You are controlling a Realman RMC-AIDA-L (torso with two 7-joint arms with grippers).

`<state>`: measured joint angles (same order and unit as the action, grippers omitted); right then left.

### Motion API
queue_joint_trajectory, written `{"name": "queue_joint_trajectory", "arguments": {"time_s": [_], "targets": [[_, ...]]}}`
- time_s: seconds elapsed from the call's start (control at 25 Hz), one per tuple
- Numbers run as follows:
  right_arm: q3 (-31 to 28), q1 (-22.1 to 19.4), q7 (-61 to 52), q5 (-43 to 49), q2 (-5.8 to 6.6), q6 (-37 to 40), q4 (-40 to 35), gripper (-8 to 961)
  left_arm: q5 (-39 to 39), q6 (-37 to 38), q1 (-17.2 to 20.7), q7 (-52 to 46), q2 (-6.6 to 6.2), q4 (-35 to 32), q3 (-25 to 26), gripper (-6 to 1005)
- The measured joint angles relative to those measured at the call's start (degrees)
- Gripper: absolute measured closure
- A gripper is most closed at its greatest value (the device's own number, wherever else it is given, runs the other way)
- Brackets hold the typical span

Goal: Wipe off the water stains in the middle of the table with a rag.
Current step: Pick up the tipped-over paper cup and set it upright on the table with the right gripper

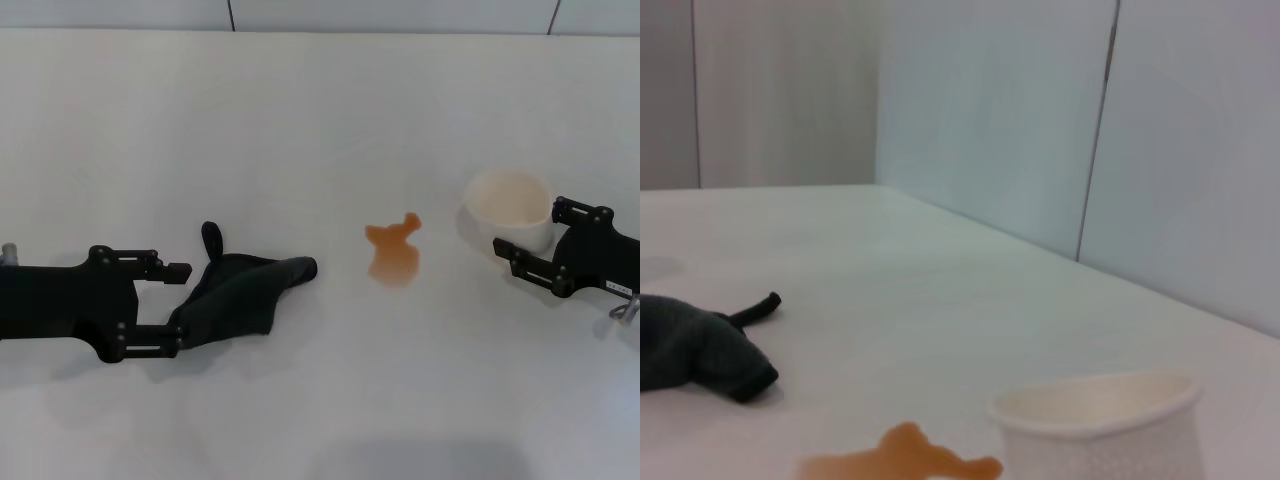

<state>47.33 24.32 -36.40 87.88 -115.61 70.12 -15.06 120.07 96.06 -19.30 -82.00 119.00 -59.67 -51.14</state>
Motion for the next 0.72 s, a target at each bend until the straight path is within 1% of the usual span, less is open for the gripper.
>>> {"name": "queue_joint_trajectory", "arguments": {"time_s": [0.16,0.4,0.72], "targets": [[0.21,0.01,0.12,0.1,-0.08,-0.76,0.01,319,0.0,-0.04,-0.09,0.0,0.0,0.0,-0.02,300],[0.25,-0.23,0.18,0.15,-0.08,-1.63,-0.11,122,0.0,-0.6,-0.07,0.0,0.0,0.0,-0.42,300],[0.21,-0.22,-1.48,0.11,0.26,0.72,-0.51,89,-0.01,-0.75,-0.01,0.0,0.0,0.07,-0.47,300]]}}
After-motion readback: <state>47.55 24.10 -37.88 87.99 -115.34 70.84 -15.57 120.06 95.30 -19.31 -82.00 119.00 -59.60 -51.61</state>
